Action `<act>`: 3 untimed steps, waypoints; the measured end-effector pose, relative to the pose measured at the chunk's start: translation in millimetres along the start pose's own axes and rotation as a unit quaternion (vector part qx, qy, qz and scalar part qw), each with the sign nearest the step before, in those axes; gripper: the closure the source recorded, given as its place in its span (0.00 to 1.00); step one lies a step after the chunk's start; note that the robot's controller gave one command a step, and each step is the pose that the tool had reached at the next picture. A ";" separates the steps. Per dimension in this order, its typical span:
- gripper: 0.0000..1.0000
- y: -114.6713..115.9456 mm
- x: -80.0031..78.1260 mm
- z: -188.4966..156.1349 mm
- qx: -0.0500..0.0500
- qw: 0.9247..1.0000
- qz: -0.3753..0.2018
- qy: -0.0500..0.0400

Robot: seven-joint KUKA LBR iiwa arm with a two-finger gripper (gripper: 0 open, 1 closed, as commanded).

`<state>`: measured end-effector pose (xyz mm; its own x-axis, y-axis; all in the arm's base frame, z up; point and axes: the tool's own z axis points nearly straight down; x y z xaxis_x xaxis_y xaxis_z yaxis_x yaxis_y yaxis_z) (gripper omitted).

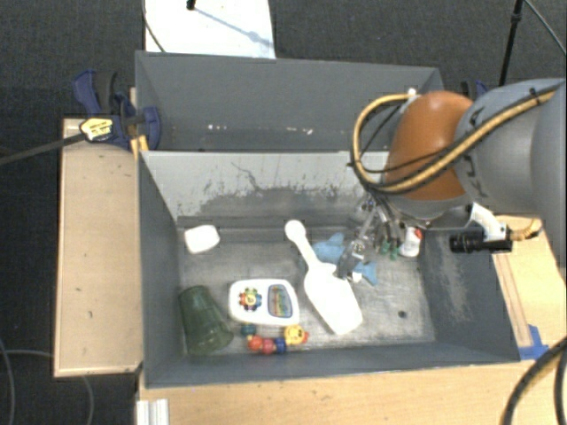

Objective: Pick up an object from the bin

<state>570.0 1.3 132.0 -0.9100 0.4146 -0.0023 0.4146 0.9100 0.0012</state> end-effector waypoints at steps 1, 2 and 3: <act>0.00 -13.8 -26.8 45.4 -0.001 0.999 0.033 -0.001; 1.00 70.1 15.7 55.8 -0.003 0.989 0.150 -0.004; 1.00 70.0 15.6 55.8 -0.003 0.989 0.150 -0.004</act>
Offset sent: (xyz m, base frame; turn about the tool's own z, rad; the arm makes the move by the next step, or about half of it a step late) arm 0.0105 0.0709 -0.0620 0.3034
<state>585.0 71.6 76.3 -0.7459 0.6660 -0.0093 0.6660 0.7459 0.0084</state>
